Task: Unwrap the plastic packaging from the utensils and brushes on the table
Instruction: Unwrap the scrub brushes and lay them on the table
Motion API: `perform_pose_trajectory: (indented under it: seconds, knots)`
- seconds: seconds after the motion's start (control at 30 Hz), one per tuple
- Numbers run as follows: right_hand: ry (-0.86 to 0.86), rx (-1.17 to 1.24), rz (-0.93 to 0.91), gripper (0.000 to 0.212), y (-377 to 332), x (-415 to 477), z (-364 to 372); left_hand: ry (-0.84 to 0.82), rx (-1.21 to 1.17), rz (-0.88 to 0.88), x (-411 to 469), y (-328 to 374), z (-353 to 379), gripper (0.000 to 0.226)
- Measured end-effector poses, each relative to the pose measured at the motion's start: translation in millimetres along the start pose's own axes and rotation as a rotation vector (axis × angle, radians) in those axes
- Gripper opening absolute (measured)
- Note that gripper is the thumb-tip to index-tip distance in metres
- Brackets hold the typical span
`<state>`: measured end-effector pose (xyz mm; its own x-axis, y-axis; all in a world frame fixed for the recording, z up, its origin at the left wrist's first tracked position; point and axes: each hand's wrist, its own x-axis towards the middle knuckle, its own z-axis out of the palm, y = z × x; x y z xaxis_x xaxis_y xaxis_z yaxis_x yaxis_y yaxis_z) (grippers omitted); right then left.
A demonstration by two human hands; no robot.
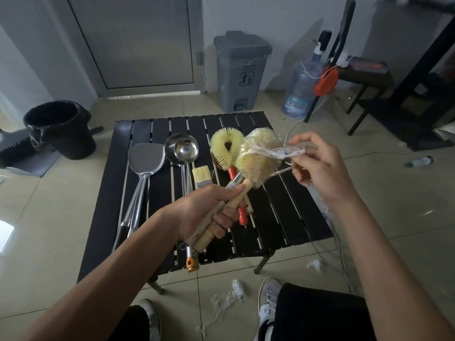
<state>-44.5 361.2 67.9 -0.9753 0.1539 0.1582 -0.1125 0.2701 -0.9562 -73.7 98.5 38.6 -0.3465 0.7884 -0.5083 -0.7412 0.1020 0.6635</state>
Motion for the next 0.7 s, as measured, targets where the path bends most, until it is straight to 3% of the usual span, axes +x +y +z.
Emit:
perform_pose_trajectory:
  seconds: [0.2,0.3,0.47,0.7]
  knots:
    - [-0.210,-0.142,-0.039,0.014,-4,-12,2,0.063,-0.014,-0.042,3,-1,6,0.043]
    - [-0.069,-0.425,-0.153,0.024,1,-13,11,0.095,0.016,-0.075,4,-1,10,0.033]
    - [0.124,-0.604,-0.407,0.018,3,-10,17,0.168,0.101,-0.085,2,-2,14,0.032]
    - [0.146,-0.582,-0.348,0.013,-3,-15,26,0.292,0.217,-0.042,1,-1,17,0.037]
